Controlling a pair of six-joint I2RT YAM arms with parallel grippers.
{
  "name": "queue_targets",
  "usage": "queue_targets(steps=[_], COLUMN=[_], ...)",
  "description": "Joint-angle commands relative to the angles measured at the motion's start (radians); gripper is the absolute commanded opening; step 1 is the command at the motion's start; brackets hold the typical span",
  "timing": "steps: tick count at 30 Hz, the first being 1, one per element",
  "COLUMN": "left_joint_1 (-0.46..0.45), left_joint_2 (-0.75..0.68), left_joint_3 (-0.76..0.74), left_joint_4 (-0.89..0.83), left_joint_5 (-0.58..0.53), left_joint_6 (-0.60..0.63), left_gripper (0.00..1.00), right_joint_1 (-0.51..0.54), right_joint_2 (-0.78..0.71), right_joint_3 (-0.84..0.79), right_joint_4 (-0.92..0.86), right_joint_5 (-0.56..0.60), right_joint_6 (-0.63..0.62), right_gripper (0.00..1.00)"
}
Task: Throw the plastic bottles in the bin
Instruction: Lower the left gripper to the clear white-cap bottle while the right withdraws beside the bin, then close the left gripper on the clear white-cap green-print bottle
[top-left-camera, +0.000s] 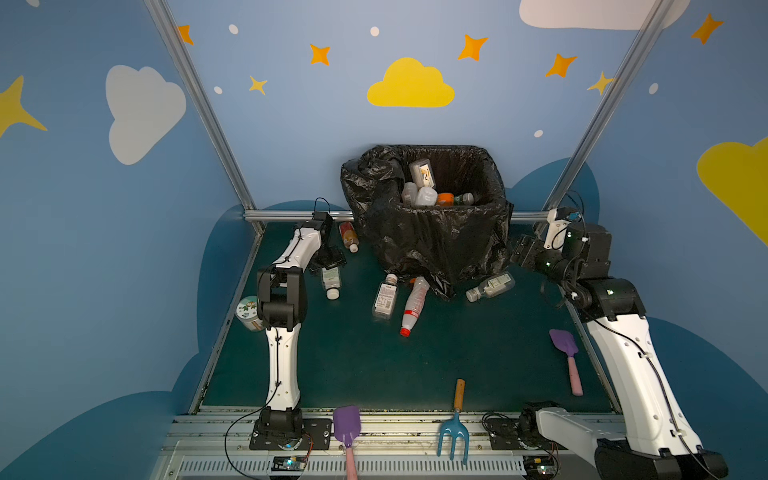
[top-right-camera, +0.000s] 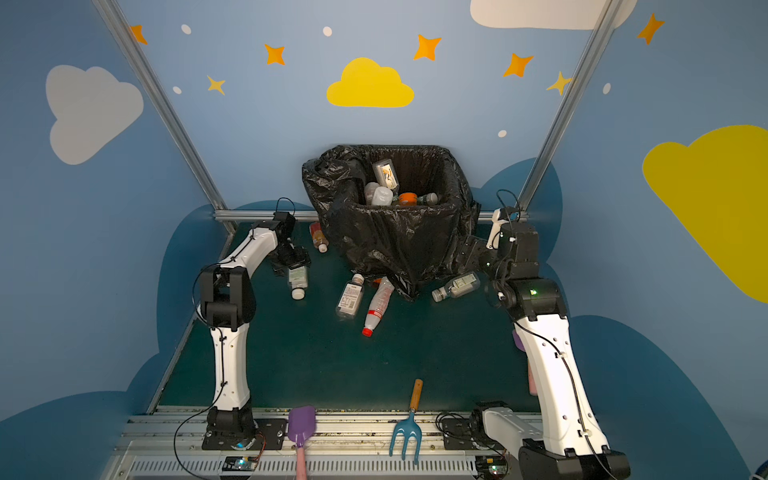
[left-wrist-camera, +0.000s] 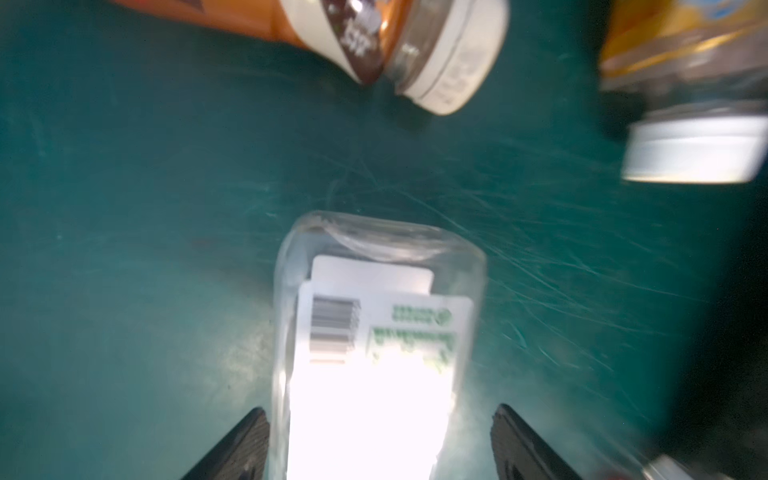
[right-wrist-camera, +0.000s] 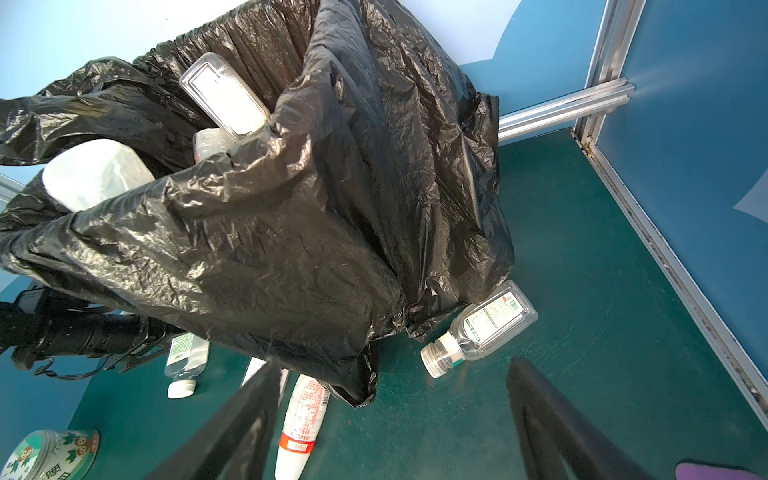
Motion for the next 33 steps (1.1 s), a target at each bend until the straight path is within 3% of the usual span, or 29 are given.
queue_targets(steps=[1,7,14,19,28,33], left_joint_1=[0.001,0.000,0.000,0.012,0.078,0.123], left_joint_2=[0.024,0.064,0.064,0.038,-0.216,-0.356], left_joint_3=[0.029,0.058,0.064,0.069,-0.054,-0.044], left_joint_4=[-0.041,-0.054,-0.043,-0.066,0.017,0.053], left_joint_5=[-0.025,-0.023,-0.043,-0.045,0.039,0.094], left_joint_6=[0.014,0.023,0.035,0.043,0.015,-0.007], left_gripper=[0.84,0.80,0.49,0.48,0.48,0.48], right_joint_1=[-0.008,-0.012,-0.015,-0.016,-0.016,-0.016], right_joint_2=[-0.027,-0.040,-0.052,-0.055,-0.045,-0.027], right_joint_3=[-0.005,-0.014,-0.023,-0.021,-0.019,-0.016], right_joint_4=[-0.005,-0.010,-0.012,-0.012,0.001,0.015], right_joint_5=[0.006,0.011,0.021,0.025,0.016,0.000], right_joint_6=[0.014,0.018,0.030,0.039,0.061,0.074], right_gripper=[0.84,0.84,0.84,0.84,0.84,0.84])
